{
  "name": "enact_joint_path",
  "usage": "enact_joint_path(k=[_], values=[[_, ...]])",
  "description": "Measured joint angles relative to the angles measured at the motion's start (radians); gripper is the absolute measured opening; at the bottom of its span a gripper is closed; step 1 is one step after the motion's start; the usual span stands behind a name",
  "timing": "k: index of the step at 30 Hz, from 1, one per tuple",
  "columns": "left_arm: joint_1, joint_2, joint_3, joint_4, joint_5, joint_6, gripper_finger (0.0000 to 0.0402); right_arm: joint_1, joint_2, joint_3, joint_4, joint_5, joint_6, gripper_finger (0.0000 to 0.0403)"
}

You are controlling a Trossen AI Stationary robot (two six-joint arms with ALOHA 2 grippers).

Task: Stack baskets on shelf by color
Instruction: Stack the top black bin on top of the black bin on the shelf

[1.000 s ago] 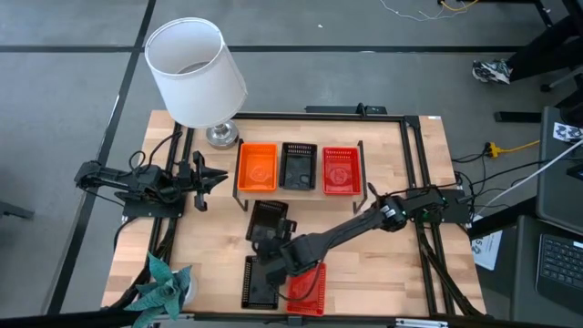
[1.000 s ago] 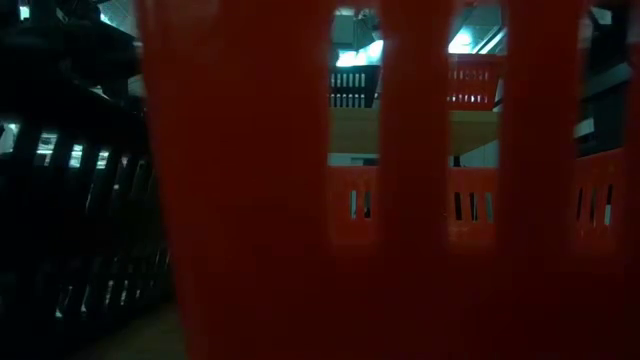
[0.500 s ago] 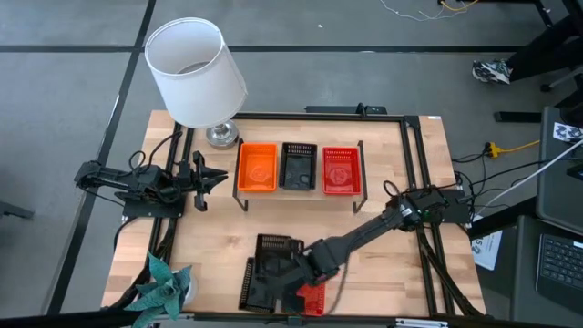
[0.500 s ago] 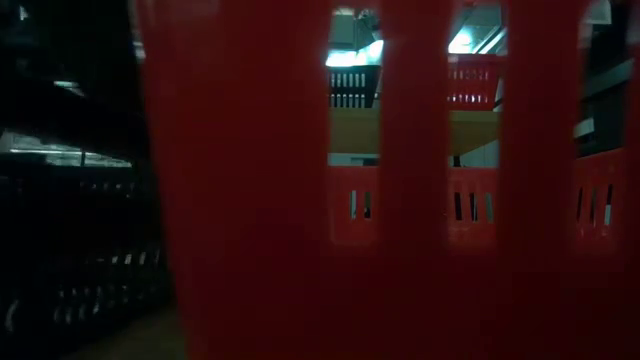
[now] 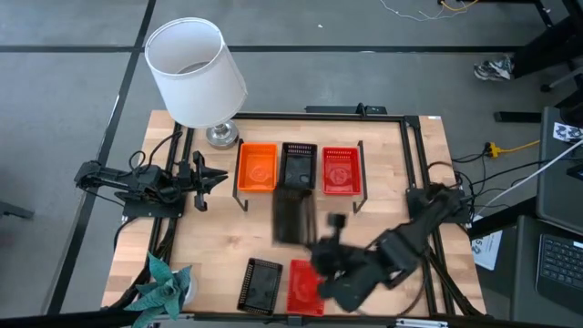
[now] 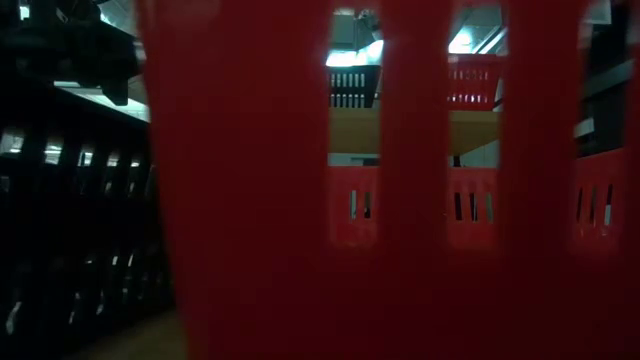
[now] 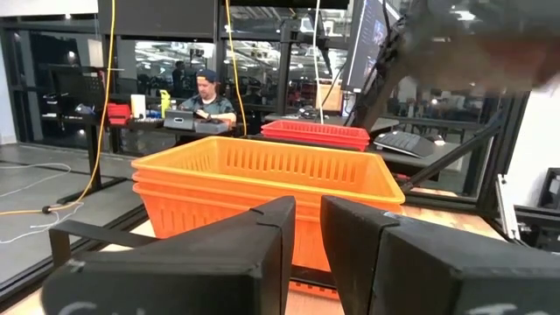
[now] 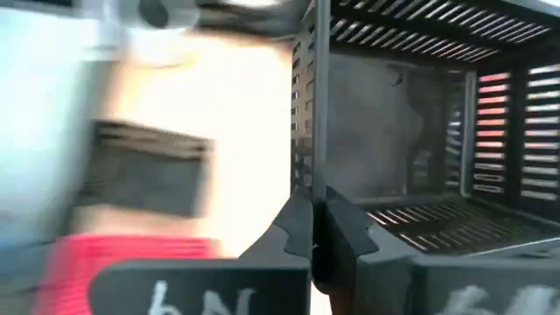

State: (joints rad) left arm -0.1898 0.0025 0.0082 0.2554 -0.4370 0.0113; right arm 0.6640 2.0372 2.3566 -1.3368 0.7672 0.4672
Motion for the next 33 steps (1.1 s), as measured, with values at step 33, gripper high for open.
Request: enact_joint_path(k=[33], values=[[0.000,0.000,0.000,0.000,0.000,0.000,0.0050,-0.384,-0.043,-0.272,-0.079,-0.199,-0.160,0.0002]])
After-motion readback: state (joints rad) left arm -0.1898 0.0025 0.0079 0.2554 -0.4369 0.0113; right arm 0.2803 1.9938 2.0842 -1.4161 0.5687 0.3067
